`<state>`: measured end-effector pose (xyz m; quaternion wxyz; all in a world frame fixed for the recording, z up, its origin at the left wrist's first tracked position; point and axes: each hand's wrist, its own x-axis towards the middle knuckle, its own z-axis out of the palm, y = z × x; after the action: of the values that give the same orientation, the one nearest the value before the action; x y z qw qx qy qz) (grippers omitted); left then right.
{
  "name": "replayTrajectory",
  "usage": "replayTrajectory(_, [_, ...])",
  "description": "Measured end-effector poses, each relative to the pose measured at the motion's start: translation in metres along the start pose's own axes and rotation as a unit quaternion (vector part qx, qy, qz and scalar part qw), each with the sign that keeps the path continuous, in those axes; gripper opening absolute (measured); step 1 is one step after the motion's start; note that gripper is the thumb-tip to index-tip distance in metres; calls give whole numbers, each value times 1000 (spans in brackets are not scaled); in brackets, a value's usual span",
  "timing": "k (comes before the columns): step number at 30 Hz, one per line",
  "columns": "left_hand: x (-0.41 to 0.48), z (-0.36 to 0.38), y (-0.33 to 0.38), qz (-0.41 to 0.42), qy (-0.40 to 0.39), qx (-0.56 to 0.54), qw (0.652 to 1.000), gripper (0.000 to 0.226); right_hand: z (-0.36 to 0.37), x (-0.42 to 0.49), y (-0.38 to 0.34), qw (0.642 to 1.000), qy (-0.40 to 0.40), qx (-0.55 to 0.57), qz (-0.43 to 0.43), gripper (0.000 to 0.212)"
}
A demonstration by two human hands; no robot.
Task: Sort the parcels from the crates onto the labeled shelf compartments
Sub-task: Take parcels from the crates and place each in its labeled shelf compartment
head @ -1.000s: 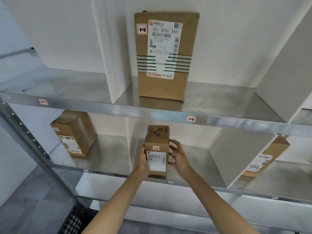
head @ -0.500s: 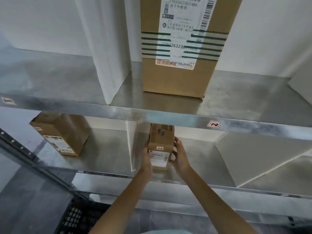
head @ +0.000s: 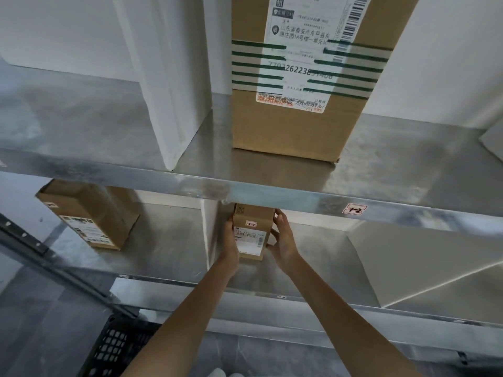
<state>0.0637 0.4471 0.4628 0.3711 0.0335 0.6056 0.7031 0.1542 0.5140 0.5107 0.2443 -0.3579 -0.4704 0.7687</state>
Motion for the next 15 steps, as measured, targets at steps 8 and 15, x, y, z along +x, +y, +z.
replayTrajectory(8, [-45, 5, -1, -27, 21, -32, 999, 65, -11, -34, 8, 991, 4, -130, -26, 54])
replayTrajectory(15, [-141, 1, -17, 66, 39, -19, 997, 53, -37, -117, 21, 986, -37, -155, -43, 69])
